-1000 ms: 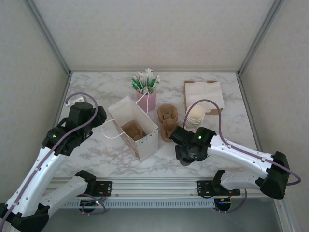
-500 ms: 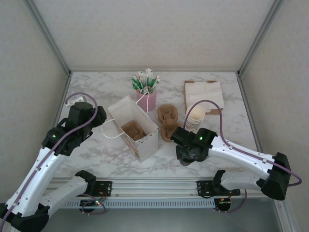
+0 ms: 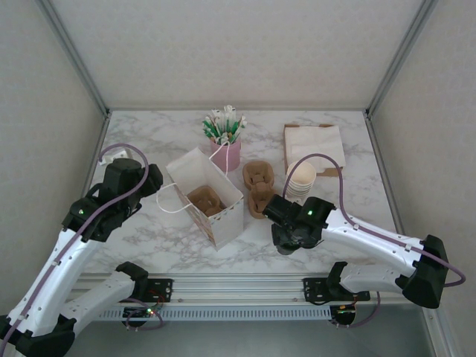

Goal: Pack the takeout coffee

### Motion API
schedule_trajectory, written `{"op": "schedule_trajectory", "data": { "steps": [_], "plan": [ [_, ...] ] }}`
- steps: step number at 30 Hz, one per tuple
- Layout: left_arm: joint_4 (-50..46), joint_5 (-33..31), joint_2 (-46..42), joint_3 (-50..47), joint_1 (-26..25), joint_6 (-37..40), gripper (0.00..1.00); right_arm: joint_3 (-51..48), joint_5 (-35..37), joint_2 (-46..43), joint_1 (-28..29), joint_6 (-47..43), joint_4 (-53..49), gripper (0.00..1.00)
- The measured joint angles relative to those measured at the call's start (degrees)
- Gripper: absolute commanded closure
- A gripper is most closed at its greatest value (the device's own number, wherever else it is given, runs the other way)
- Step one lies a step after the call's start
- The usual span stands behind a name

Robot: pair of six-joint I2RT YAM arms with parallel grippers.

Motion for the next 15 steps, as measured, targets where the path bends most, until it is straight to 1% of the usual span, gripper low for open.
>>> {"op": "schedule_trajectory", "data": {
  "steps": [10,15],
  "plan": [
    [0.02,-0.68,-0.02,0.0,0.0,-0.02,0.28,5.29,-0.09,-0.24,-0.24,-2.36,-4.48,0.37],
    [0.07,-0.85,-0.02,0.0,0.0,-0.22,0.28,9.44,-0.17,-1.25,-0.24,-4.57,-8.37,0.37]
  ]
}}
